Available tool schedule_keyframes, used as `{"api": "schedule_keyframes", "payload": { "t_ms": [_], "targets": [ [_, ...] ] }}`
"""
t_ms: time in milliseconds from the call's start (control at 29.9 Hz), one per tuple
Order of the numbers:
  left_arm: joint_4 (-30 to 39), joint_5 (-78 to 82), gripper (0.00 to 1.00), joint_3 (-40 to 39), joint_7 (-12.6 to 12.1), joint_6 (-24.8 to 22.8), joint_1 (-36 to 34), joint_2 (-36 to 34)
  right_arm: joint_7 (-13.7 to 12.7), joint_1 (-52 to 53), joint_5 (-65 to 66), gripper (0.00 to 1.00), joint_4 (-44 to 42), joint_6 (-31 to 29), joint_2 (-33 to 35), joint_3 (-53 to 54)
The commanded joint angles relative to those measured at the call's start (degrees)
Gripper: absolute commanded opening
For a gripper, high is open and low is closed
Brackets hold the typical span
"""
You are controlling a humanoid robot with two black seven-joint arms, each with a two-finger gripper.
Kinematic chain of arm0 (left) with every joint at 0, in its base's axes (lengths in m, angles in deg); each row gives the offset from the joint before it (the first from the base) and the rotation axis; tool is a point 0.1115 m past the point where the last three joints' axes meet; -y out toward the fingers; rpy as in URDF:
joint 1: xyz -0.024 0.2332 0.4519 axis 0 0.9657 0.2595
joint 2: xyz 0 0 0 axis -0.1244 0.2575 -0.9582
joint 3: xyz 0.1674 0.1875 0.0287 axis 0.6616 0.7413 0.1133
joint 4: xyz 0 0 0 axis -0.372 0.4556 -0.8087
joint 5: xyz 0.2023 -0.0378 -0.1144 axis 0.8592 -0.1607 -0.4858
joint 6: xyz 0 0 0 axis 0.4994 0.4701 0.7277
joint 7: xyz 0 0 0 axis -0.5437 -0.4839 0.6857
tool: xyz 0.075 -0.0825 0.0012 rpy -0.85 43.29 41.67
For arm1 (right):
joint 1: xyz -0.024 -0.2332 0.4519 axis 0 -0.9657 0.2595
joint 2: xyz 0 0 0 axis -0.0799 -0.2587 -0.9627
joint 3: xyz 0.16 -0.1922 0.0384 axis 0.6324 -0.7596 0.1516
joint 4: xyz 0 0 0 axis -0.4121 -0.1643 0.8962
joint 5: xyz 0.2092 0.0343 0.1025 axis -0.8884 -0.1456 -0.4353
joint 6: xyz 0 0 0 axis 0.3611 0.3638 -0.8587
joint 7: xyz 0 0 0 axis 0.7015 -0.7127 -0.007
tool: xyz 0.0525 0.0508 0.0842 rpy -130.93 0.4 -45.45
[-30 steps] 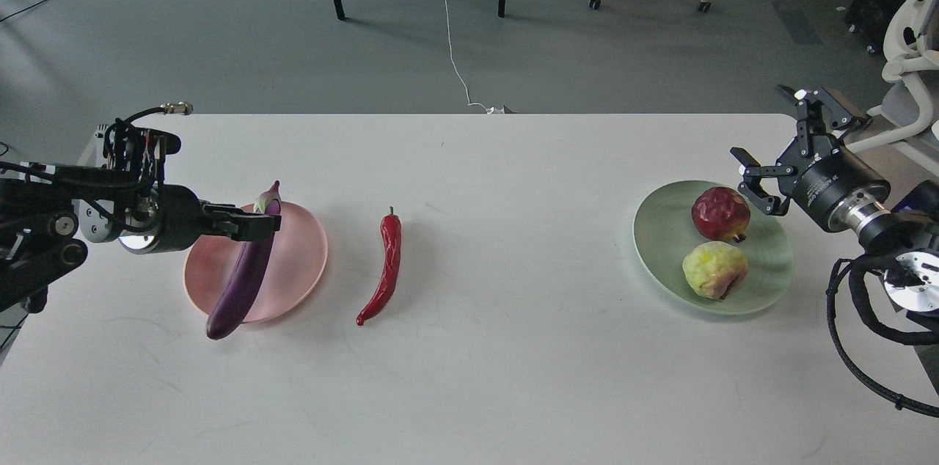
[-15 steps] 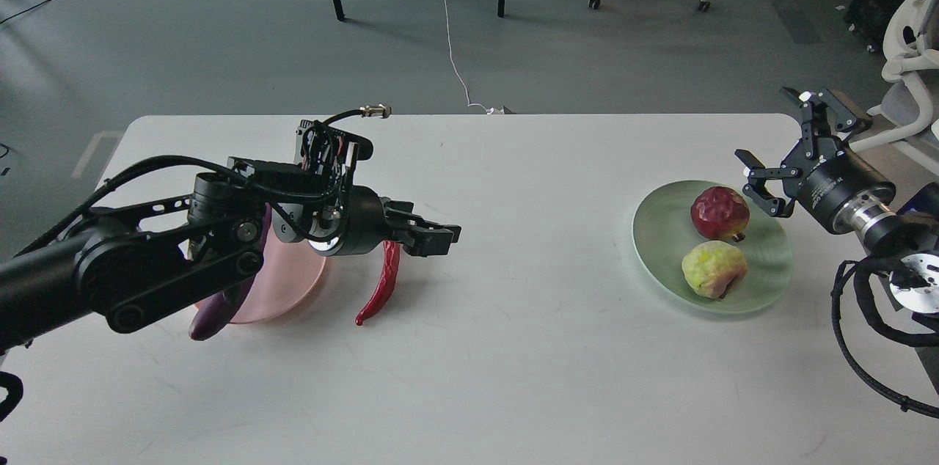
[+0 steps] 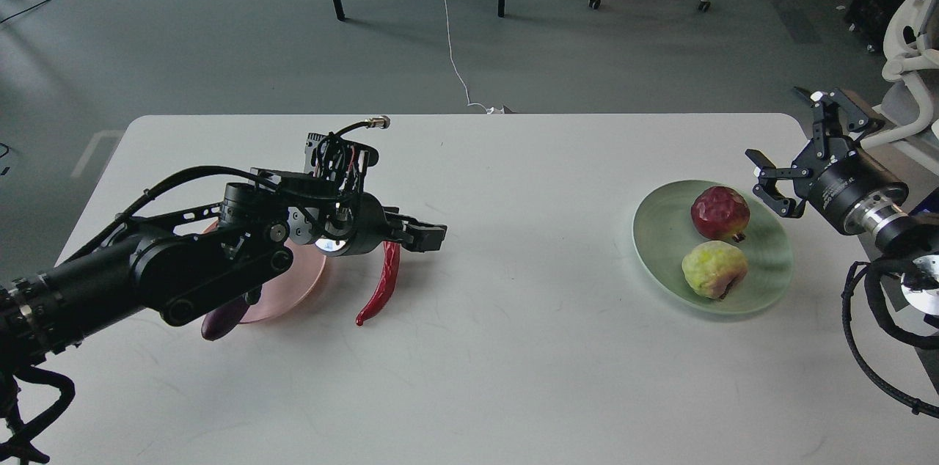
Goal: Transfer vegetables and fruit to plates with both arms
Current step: 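Move the left gripper to the red chili pepper and grasp it, then carry the chili pepper onto the pink plate and release it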
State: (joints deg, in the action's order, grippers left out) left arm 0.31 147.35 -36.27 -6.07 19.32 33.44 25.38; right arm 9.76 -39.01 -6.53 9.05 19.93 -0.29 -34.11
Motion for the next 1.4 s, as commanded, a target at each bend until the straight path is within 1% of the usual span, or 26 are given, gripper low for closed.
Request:
{"api": "schedule_keyframes", "payload": {
  "t_ms": [0, 267, 468, 501, 568, 601, 635, 668, 768, 868, 1169, 1369],
  "targets": [
    [-0.1, 0.0, 0.9, 1.7, -0.1, 0.2, 0.4, -0.3, 0.0, 0.0, 0.0, 0.97, 0.0, 0.0, 0.0, 0.0],
    [-0.5, 0.0, 0.86, 3.2, -0.2, 0.8, 0.4, -0.8, 0.0, 0.0, 0.0, 0.97, 0.0, 0.0, 0.0, 0.0],
    [-0.5, 0.0, 0.72, 3.2, -0.3, 0.6, 1.2, -0.8, 0.0, 0.0, 0.0, 0.97, 0.2, 0.0, 0.0, 0.0],
    [-0.5, 0.0, 0.68, 3.2, -0.3, 0.6, 1.5, -0.8, 0.0, 0.0, 0.0, 0.97, 0.2, 0.0, 0.0, 0.0],
    [-0.5, 0.0, 0.56, 3.2, -0.4, 0.5, 1.7, -0.9, 0.0, 0.0, 0.0, 0.97, 0.3, 0.0, 0.0, 0.0],
    [-0.5, 0.1, 0.47, 3.2, -0.4, 0.5, 1.7, -0.9, 0.0, 0.0, 0.0, 0.97, 0.3, 0.0, 0.0, 0.0],
    [-0.5, 0.1, 0.35, 3.2, -0.7, 0.5, 2.0, -1.0, 0.0, 0.0, 0.0, 0.97, 0.3, 0.0, 0.0, 0.0],
    [-0.5, 0.2, 0.26, 3.2, -1.1, 0.5, 2.1, -1.2, 0.0, 0.0, 0.0, 0.97, 0.3, 0.0, 0.1, 0.0],
    [-0.5, 0.2, 0.22, 3.2, -1.8, 0.5, 2.3, -1.5, 0.0, -0.1, 0.0, 0.97, 0.4, 0.0, 0.4, 0.0],
    [-0.5, 1.8, 0.12, 3.2, -1.8, 0.5, 2.4, -1.6, 0.0, -0.1, 0.0, 0.97, 0.5, 0.0, 0.4, 0.0],
    [-0.5, 2.6, 0.05, 3.2, -1.9, 0.6, 2.5, -1.5, 0.0, -0.1, 0.0, 0.97, 0.6, 0.0, 0.5, 0.0],
    [-0.4, 3.1, 0.03, 3.0, -1.9, 0.8, 2.3, -1.6, 0.0, 0.0, 0.0, 0.97, 0.6, 0.0, 0.5, 0.1]
  ]
}}
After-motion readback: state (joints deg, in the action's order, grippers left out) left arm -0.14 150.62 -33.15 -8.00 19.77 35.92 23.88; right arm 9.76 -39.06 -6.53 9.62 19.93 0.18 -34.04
